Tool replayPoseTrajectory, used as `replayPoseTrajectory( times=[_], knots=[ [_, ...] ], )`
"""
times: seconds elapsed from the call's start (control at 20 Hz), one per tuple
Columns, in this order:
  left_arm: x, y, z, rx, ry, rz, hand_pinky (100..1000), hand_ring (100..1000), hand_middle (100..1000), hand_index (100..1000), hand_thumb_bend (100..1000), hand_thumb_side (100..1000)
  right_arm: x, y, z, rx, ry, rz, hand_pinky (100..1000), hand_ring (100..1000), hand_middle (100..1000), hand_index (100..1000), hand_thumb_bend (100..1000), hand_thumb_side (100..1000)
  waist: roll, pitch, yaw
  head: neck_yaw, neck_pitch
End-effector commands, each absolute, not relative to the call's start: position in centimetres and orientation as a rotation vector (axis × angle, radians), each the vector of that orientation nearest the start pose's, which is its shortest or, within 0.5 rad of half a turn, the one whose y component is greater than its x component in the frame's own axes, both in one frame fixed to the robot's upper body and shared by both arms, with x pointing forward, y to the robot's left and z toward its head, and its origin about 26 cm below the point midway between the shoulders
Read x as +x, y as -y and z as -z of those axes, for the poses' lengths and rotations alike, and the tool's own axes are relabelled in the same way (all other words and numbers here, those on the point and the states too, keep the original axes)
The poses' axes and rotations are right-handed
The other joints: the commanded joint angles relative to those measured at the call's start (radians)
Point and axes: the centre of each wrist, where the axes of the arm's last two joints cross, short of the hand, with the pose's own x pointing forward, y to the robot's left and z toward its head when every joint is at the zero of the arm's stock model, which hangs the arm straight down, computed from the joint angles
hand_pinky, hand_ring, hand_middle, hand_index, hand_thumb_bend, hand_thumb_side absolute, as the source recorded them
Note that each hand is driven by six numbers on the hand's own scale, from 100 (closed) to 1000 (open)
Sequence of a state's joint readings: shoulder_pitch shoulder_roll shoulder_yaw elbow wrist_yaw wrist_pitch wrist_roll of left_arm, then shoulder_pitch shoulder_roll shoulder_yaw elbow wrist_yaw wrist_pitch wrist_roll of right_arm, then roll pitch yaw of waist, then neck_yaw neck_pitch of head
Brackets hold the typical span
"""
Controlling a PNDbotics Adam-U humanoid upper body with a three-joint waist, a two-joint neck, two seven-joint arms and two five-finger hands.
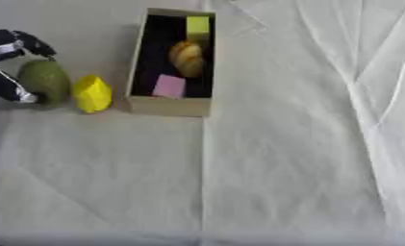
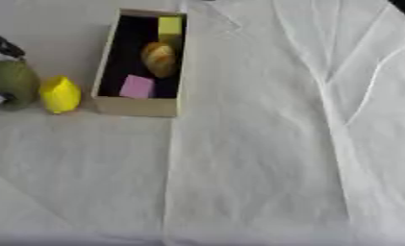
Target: Pick up objects on the table and place them in the box.
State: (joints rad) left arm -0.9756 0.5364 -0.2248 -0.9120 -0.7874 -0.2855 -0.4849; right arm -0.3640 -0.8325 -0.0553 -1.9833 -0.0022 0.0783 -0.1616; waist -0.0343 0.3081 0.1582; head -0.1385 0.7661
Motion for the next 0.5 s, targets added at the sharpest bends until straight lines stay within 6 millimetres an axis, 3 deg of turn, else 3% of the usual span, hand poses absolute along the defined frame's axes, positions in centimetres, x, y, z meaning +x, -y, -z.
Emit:
replayPoseTrajectory(
  times=[0.05, 0.15, 0.25, 0.5],
  knots=[
    [47.9, -30.2, -23.0, 0.839, 1.401, 1.613, 700, 688, 614, 736, 339, 100, 28.7, 32.9, -29.4, -0.757, 2.266, -0.608, 888, 764, 694, 797, 100, 711, 0.014, -0.003, -0.001, 0.000, 0.004],
    [47.7, -30.0, -23.4, 0.843, 1.436, 1.599, 621, 594, 552, 665, 229, 100, 28.7, 32.9, -29.3, -0.754, 2.262, -0.603, 888, 762, 692, 796, 100, 711, 0.015, -0.003, 0.000, -0.002, 0.004],
    [47.4, -29.6, -24.2, 0.869, 1.486, 1.599, 597, 566, 517, 626, 189, 100, 28.7, 32.9, -29.2, -0.750, 2.258, -0.597, 887, 759, 689, 793, 100, 712, 0.016, -0.006, 0.002, -0.004, 0.004],
    [45.9, -27.5, -27.2, 0.945, 1.624, 1.658, 588, 551, 511, 627, 236, 100, 28.7, 33.0, -29.1, -0.743, 2.250, -0.592, 886, 757, 686, 792, 100, 710, 0.017, -0.014, 0.009, -0.021, 0.004]
  ],
)
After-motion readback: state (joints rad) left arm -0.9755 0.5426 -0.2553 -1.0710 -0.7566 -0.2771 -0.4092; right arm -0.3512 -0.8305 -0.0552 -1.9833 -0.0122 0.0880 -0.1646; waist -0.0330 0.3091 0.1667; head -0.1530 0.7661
